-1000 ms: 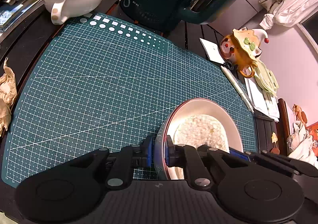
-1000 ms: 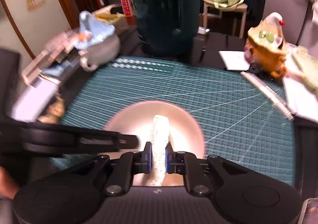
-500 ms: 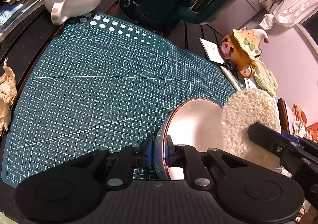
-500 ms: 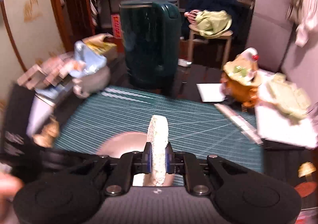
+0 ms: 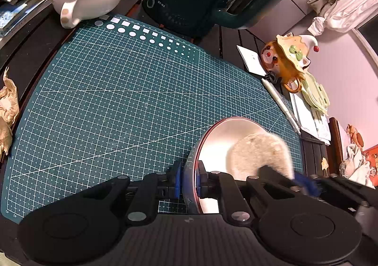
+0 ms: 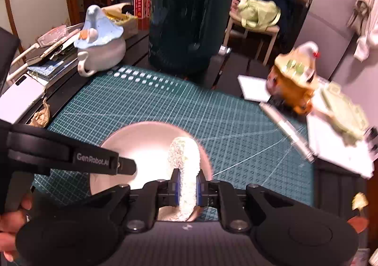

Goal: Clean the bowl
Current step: 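Keep the bowl tilted with the left tool while the right tool scrubs the bowl wall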

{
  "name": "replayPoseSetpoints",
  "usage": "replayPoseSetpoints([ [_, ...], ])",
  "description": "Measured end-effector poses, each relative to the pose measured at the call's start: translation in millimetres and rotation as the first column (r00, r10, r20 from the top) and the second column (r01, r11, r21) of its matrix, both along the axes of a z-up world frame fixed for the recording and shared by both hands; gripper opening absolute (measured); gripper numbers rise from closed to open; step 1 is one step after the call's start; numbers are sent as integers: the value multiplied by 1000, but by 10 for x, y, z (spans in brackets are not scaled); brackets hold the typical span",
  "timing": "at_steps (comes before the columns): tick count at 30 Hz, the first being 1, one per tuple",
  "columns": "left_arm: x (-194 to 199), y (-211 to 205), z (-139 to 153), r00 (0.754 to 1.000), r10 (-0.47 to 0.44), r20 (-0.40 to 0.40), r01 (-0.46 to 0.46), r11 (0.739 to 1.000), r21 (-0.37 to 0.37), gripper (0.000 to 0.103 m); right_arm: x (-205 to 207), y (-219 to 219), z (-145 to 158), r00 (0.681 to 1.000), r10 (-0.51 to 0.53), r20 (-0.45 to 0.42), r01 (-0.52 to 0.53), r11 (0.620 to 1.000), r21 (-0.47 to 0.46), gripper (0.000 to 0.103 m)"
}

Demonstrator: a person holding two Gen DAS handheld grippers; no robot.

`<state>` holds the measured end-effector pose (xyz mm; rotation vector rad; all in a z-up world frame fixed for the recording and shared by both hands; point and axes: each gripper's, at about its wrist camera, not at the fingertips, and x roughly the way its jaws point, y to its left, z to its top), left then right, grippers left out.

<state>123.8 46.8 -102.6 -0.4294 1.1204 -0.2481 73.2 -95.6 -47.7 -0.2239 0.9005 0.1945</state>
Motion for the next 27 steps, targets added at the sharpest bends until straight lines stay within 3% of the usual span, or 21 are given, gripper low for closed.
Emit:
replayPoseSetpoints([
  [5,1,-3,-3,1000,1,-1,-1,1000,1,12,-22,-199,314,998,-32,53,26,993,112,12],
  [8,4,-2,-7,1000,2,-1,-2,1000,1,12,16,-248,301,1000,-19,2,18,979,203,12],
  [11,17,12,-12,1000,0,-1,0,1000,1,12,38,-169,177,999,15,-34,-6,975,224,12],
  [15,24,25,-16,1000,-2,0,2,1000,2,12,131,-74,-92,993,30,-111,-6,977,212,12],
  [19,21,26,-16,1000,-3,2,3,1000,4,12,154,-19,-190,994,13,-106,-1,993,119,12],
  [22,21,30,-19,1000,-3,0,3,1000,-1,13,108,-1,-158,998,-6,-62,7,1000,11,11],
  [27,24,35,-22,1000,0,-5,0,1000,1,16,-3,-52,93,1000,-8,29,8,1000,7,11],
])
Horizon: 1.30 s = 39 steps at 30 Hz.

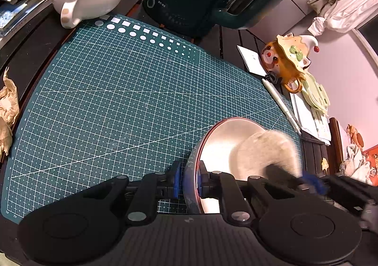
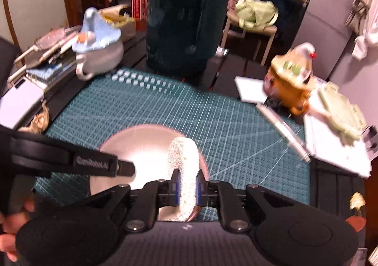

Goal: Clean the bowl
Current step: 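Keep the bowl tilted with the left tool while the right tool scrubs the bowl wall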

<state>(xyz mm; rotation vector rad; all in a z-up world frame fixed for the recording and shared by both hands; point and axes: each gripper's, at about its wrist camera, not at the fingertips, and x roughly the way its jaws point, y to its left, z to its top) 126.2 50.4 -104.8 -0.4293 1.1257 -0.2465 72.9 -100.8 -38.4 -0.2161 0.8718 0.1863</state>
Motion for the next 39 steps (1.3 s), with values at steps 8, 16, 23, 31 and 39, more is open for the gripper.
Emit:
replayPoseSetpoints([
  [8,-64,62,106,1000,15,-15,-16,999,-43,42,67,-208,128,1000,-19,-12,21,990,138,11],
  [16,-197,-140,-1,994,-68,-85,65,997,-34,38,61,-193,109,1000,-9,-24,12,988,154,12],
  [23,-72,-30,-36,999,32,-31,-33,999,-33,12,51,-180,103,999,12,-51,-1,979,204,12],
  [31,-21,45,41,998,58,22,-57,998,-19,11,97,-58,-108,992,38,-122,-10,975,224,12],
  [39,-55,67,9,998,60,-7,-60,998,-31,11,35,135,-233,996,24,-86,-22,999,28,11],
])
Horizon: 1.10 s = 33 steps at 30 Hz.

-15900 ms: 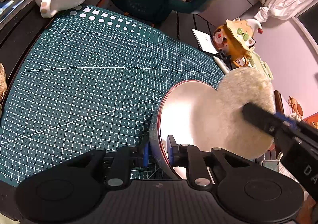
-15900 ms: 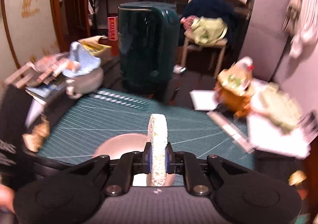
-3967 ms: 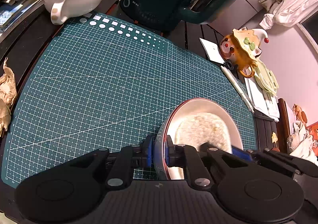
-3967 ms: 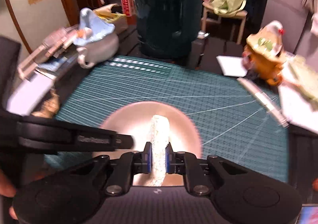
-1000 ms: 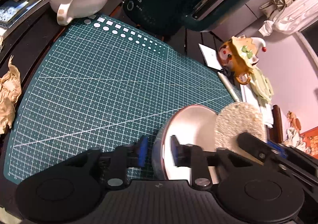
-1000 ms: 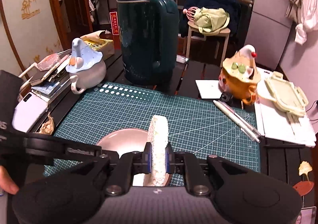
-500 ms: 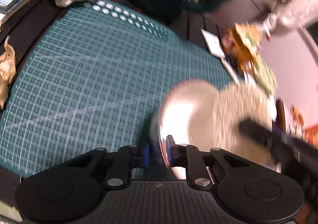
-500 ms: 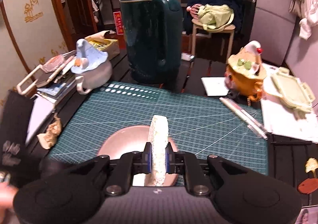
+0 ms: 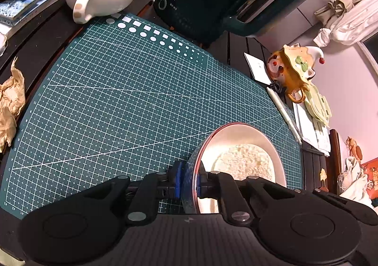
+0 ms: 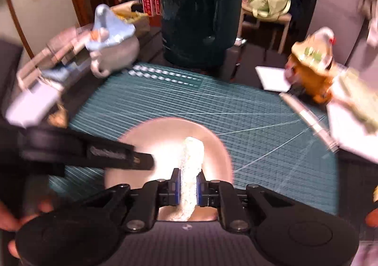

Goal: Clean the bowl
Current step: 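Keep the bowl tilted with the left tool while the right tool scrubs the bowl wall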

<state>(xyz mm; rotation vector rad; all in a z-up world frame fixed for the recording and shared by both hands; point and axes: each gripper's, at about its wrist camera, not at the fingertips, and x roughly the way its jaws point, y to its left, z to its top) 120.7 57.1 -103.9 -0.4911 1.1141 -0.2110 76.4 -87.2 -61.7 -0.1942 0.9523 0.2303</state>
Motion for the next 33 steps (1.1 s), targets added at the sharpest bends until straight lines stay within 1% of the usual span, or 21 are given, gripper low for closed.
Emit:
replayPoseSetpoints([
  [3,-8,6,-4,1000,-1,-3,1,1000,-3,11,-61,-22,156,998,-7,65,9,999,-42,11],
  [5,-10,6,-5,1000,0,-4,0,1000,-3,11,-99,-60,278,994,-13,106,17,999,-38,11],
  [7,-14,8,-7,1000,0,-6,0,1000,-5,11,-114,-123,413,990,-25,141,27,1000,-10,11],
  [8,-16,10,-8,1000,0,-7,0,1000,-6,11,-114,-153,452,990,-25,141,22,1000,22,11],
  [10,-11,7,-12,1000,0,-8,0,1000,-7,11,-64,-205,450,995,-13,99,1,993,115,11],
  [13,-4,-1,-21,1000,-1,-13,1,1000,-7,11,20,-186,277,1000,16,17,-18,984,177,11],
  [16,-3,2,-25,1000,-2,-15,1,1000,-9,11,72,-91,75,999,31,-12,-30,994,108,11],
  [19,2,0,-27,1000,-3,-17,3,1000,-9,11,96,-76,0,1000,26,-8,-26,996,85,12],
  [22,3,1,-32,1000,-4,-19,4,1000,-11,11,104,-103,-9,1000,21,-12,-19,992,125,12],
  [26,5,-2,-31,1000,-4,-21,4,1000,-11,11,85,-124,-55,1000,25,5,-26,989,145,13],
  [29,7,-2,-29,1000,-4,-22,3,1000,-11,11,75,-84,-81,999,22,-27,-17,987,158,15],
  [31,7,-2,-28,1000,-4,-21,4,1000,-11,11,68,-35,-100,996,59,-62,-48,986,158,15],
  [33,7,3,-30,1000,-3,-22,3,1000,-13,11,61,-18,-116,996,63,-57,-54,988,145,13],
])
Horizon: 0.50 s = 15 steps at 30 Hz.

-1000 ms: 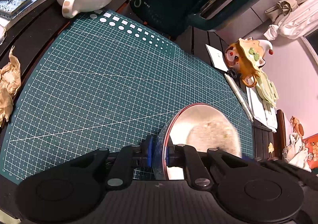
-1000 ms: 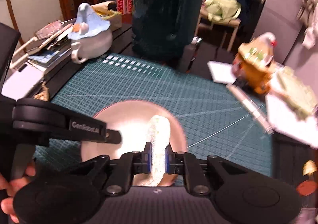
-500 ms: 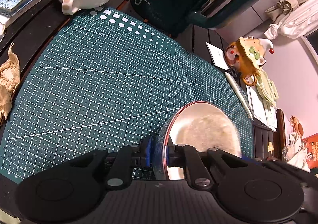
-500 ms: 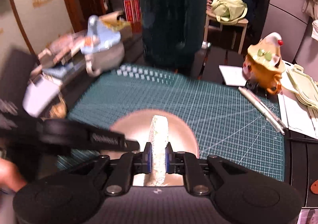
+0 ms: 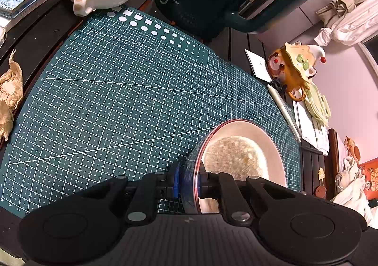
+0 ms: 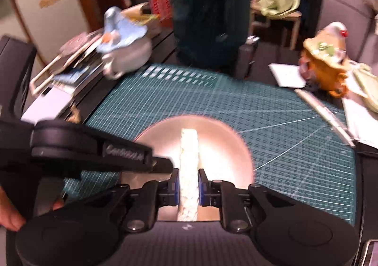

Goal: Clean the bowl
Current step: 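Hold the bowl with the left tool while the right tool rubs the sponge around the bottom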

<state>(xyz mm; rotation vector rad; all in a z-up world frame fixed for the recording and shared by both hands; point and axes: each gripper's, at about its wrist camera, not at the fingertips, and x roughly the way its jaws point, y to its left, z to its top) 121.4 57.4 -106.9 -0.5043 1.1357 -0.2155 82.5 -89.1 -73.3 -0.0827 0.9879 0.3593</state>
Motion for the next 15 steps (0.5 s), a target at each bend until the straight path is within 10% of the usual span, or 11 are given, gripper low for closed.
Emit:
replayPoseSetpoints([
  [15,-15,-20,1,1000,4,-1,-4,1000,1,11,-10,-37,43,999,-35,37,38,996,-80,12],
])
